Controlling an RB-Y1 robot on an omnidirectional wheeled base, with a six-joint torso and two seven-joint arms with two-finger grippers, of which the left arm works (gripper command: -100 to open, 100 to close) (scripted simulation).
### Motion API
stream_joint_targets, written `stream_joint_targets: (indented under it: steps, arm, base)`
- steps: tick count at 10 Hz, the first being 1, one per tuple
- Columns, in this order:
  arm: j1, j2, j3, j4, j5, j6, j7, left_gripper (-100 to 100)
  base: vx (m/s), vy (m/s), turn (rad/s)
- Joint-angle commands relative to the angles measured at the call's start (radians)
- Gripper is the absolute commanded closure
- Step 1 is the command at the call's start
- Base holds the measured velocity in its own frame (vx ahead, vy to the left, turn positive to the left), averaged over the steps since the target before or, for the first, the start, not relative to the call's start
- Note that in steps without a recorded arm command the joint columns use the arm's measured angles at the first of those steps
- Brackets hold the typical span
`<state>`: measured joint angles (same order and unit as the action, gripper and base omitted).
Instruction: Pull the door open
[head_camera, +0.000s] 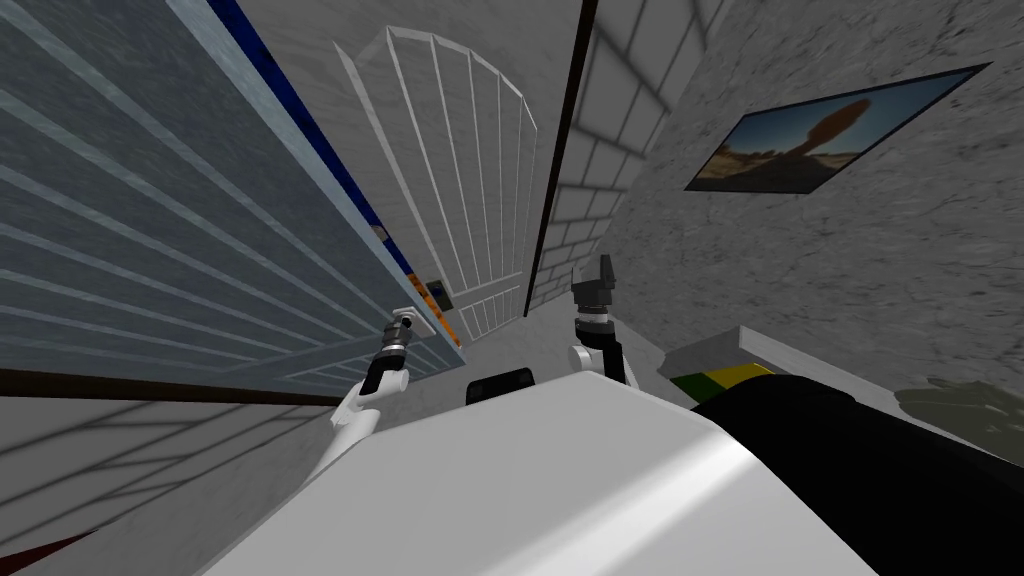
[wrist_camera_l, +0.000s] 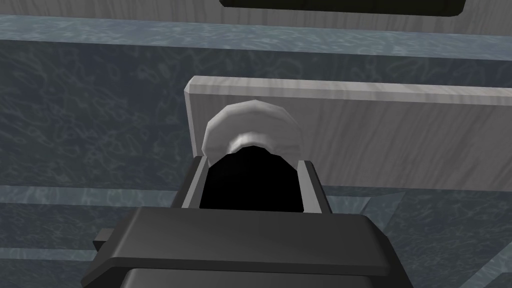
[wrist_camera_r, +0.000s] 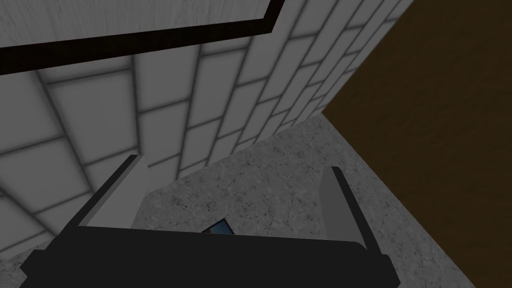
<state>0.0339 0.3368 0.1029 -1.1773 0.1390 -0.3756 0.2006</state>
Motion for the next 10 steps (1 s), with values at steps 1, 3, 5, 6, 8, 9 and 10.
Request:
stream_joint_targets:
  steps: [1,3,5,6,8,9,10]
  arm:
    - [0.014,0.014,-0.022,-0.016,-0.002,-0.005,0.016,100]
    - [0.025,0.025,-0.042,-0.030,-0.004,-0.009,0.029,100]
    - [0.041,0.043,-0.073,-0.052,-0.007,-0.015,0.051,100]
    - [0.050,0.052,-0.089,-0.064,-0.009,-0.018,0.062,100]
    - [0.065,0.069,-0.118,-0.085,-0.012,-0.024,0.082,100]
    - [0.074,0.079,-0.135,-0.098,-0.014,-0.028,0.094,100]
    - [0.078,0.083,-0.143,-0.103,-0.015,-0.030,0.099,100]
  base:
    - [-0.120,0.056,-0.109]
    - [-0.215,0.119,-0.125]
    - [-0.213,0.126,-0.140]
    - [-0.246,0.115,-0.135]
    - [-0.206,0.114,-0.120]
    - [-0.194,0.083,-0.146]
    - [-0.204,0.080,-0.094]
